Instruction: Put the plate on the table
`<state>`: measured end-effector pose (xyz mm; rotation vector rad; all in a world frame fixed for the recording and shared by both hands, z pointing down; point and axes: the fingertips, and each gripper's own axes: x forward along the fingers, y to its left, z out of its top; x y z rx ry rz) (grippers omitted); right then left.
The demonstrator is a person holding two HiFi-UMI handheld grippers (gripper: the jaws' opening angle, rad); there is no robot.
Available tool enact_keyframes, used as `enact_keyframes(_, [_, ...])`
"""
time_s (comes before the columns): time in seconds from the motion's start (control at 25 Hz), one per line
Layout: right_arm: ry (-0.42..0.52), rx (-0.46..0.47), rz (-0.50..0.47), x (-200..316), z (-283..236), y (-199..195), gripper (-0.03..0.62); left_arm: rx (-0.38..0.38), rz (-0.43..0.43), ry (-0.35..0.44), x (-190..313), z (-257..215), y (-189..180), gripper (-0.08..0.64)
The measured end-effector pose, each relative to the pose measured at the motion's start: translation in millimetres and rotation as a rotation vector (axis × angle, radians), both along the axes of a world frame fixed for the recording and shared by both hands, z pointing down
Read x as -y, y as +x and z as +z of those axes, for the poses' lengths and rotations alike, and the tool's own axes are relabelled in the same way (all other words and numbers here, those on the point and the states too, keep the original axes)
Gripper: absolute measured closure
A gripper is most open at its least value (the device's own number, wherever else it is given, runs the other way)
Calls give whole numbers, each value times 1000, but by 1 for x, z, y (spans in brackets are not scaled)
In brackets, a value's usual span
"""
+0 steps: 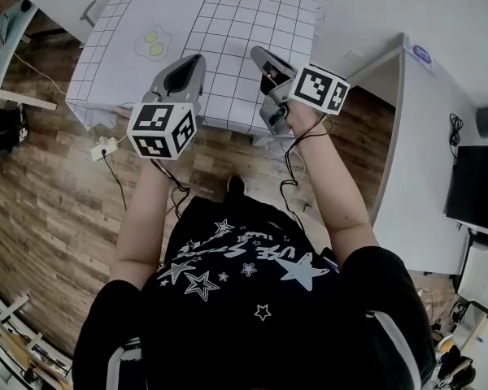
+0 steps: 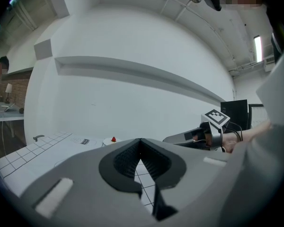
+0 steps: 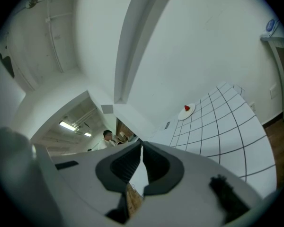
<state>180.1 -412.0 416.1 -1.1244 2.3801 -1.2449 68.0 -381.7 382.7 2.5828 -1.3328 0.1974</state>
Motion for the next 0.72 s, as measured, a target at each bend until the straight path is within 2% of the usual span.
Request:
enact_keyframes(0.16, [9, -33, -13, -32, -2, -14, 569, -19, -14, 6, -37, -4, -16, 551])
enact_keyframes(0.36, [-21, -35, -33, -51, -3, -36, 571, -21, -35, -17, -56, -10, -43, 551])
enact_keyframes(0.72, [13, -48, -61, -135, -17, -86, 571, -34, -71, 0, -143, -20, -96, 551])
